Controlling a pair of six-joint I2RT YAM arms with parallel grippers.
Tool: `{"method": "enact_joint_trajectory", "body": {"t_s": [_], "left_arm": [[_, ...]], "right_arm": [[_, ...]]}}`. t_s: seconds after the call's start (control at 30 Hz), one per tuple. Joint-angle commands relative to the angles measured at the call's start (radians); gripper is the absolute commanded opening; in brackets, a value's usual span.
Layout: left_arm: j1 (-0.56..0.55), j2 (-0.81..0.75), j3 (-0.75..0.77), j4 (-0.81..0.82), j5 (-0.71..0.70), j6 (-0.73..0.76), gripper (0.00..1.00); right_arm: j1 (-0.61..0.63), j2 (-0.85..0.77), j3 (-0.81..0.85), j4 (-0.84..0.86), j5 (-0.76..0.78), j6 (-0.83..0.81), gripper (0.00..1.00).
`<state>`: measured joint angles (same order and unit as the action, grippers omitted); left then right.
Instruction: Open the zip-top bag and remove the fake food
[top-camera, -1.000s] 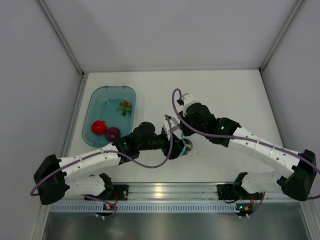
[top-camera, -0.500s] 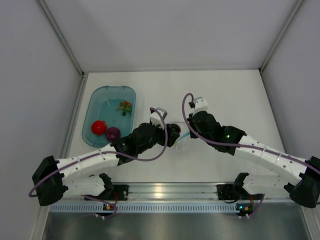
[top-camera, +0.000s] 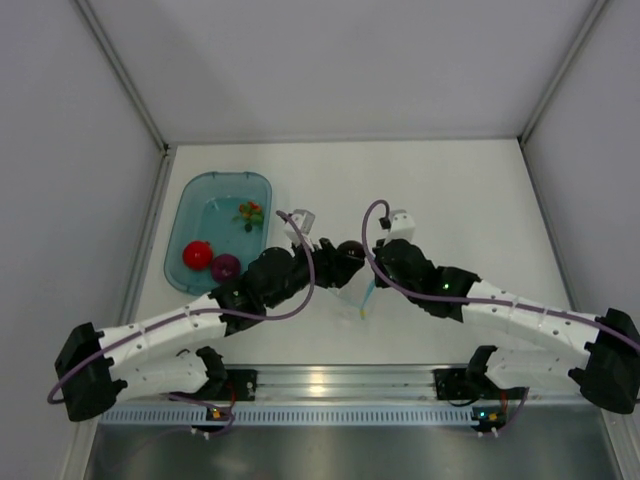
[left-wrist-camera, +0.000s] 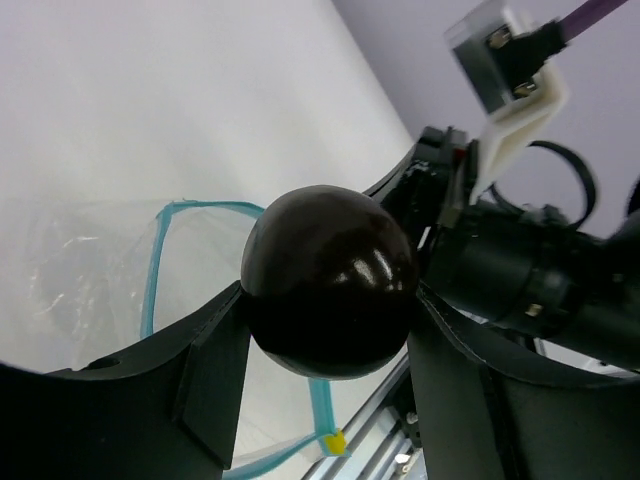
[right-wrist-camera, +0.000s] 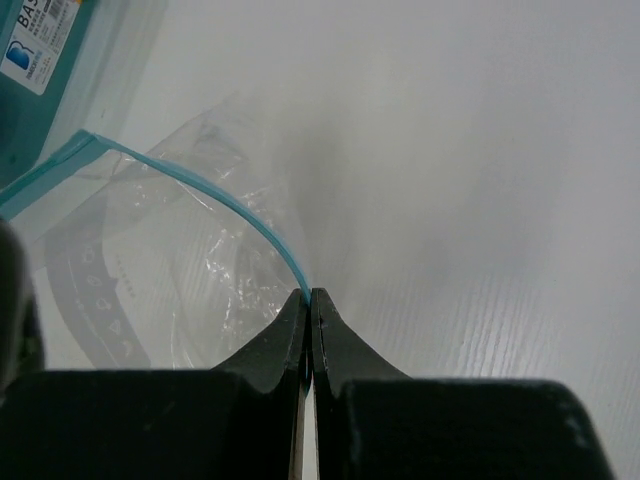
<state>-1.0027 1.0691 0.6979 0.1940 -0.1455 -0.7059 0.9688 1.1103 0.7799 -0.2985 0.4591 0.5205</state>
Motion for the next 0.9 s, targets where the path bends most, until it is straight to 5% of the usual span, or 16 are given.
{"method": "enact_joint_trajectory", "body": {"t_s": [0.0, 0.2, 0.47, 0.87], "left_arm": [[0.001, -0.086, -0.043, 0.136, 0.009, -0.073, 0.00], [0.006, -0.234, -0.083, 0.101, -0.144, -0.069, 0.00], [0.073, -0.301, 0.126, -0.465, -0.712, -0.009, 0.00], [0.659, 0.057, 0.298, -0.593, -0.376, 0.068, 0.00]], "right_arm": [[0.008, -0.014, -0.005, 0.105, 0.029, 0.045, 0.00], [-0.065, 0.000, 0.016, 0.026, 0.030, 0.091, 0.00], [-0.120, -0.116, 0.013, -0.056, 0.041, 0.066, 0.00], [-0.176, -0.194, 0.093, -0.168, 0.070, -0.051, 0.00]]}}
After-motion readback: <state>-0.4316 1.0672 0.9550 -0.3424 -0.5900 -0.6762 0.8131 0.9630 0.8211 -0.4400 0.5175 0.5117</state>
